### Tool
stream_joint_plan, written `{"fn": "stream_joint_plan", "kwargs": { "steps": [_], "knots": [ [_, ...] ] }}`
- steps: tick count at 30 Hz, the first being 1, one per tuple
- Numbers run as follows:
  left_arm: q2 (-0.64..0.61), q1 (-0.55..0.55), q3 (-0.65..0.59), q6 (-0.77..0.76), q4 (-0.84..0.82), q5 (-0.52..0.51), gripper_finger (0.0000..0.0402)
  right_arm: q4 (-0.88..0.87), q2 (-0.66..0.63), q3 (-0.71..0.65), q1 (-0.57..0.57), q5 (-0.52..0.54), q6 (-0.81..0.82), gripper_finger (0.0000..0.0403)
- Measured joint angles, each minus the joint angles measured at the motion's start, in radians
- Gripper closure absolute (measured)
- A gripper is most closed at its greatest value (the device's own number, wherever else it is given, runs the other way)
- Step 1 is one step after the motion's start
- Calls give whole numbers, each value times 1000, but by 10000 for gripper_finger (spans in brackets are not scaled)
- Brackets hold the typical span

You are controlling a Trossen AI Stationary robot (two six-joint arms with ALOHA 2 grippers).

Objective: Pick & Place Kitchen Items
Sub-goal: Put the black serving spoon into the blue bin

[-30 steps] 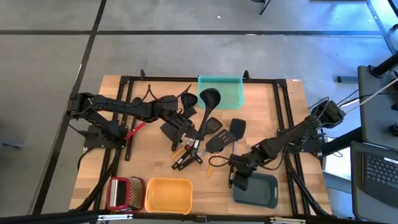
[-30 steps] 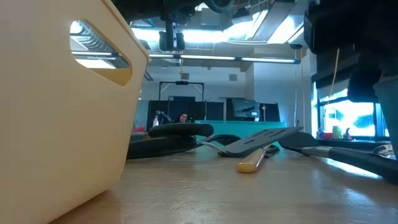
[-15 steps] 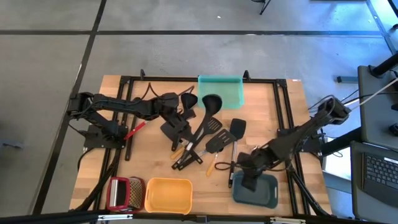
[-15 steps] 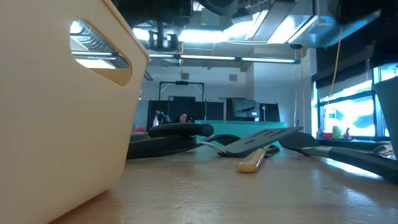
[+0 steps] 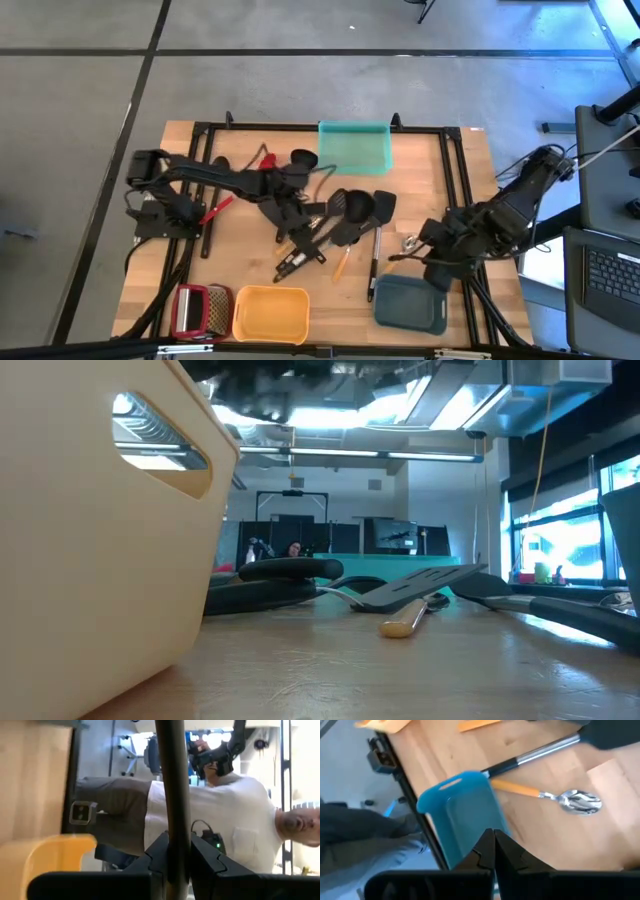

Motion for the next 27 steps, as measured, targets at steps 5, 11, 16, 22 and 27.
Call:
{"fn": "stream_joint_plan", "kwargs": {
  "steps": [5, 11, 16, 22, 27],
  "knots": [
    [157, -39, 182, 19, -2, 12, 361, 1, -4, 0, 63, -56, 5, 402],
    [272, -50, 281, 20, -60, 16, 361, -7, -10, 0, 199, -80, 57, 402],
    [312, -76, 313, 28, -150, 10, 361, -168, -43, 0, 312, -60, 193, 402],
    [380, -140, 407, 28, -152, 10, 361, -316, -115, 0, 367, -49, 286, 402],
    [473, -162, 545, 1, -196, 14, 361, -314, -188, 0, 365, -30, 242, 402]
  ]
}}
